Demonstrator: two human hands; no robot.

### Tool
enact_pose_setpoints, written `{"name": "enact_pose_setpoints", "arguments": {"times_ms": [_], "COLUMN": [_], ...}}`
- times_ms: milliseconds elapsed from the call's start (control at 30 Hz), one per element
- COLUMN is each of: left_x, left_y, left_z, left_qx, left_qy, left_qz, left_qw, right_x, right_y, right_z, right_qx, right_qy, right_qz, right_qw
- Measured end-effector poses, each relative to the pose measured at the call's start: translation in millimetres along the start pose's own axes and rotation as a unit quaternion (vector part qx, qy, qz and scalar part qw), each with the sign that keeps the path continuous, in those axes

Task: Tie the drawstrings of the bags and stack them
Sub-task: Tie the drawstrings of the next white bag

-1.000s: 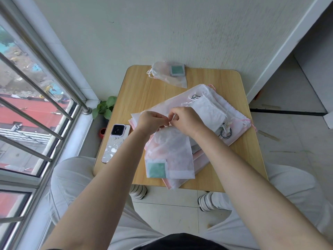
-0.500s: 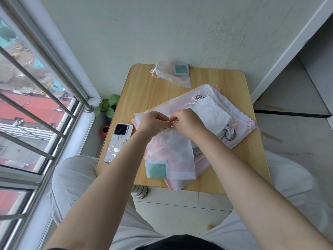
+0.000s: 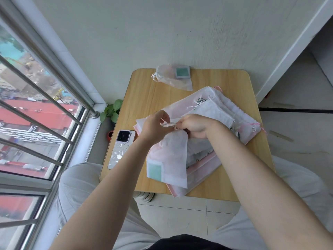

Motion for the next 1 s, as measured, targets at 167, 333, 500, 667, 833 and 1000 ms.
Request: {"name": "enact_pose_setpoints", "arguments": {"times_ms": [167,333,500,667,833,1000], "left_x": [12,10,10,17,5,-9], "left_y": [-7,-5,-2,5,10,13], "left_z": [-5,-8,-8,-8,-10,-17], "left_qx": [0.0,-0.02,-0.034,-0.061,-0.11,-0.157], "left_qy": [0.022,-0.017,-0.04,-0.005,-0.018,-0.032], "left_qz": [0.051,0.062,0.084,0.144,0.179,0.222], "left_qw": [0.998,0.998,0.995,0.988,0.977,0.962], "right_x": [-4,-1,4,4,6,-1], "right_y": [4,1,-1,-13,-49,-57], "right_z": [-9,-9,-11,-13,-13,-15], "right_qx": [-0.019,0.011,0.027,0.053,0.204,0.268], "right_qy": [0.0,-0.002,0.002,-0.02,-0.039,-0.067], "right_qz": [0.056,0.047,0.076,0.082,-0.005,-0.132], "right_qw": [0.998,0.999,0.997,0.995,0.978,0.952]}}
Point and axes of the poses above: each hand's wrist, its own z-axis towards the middle knuckle, its own y-axis out of the palm, x = y × z, the point moved 10 cm from there along z, towards the middle knuckle, and after that the axes turned 2 degrees about x, right-handed, at the moved point
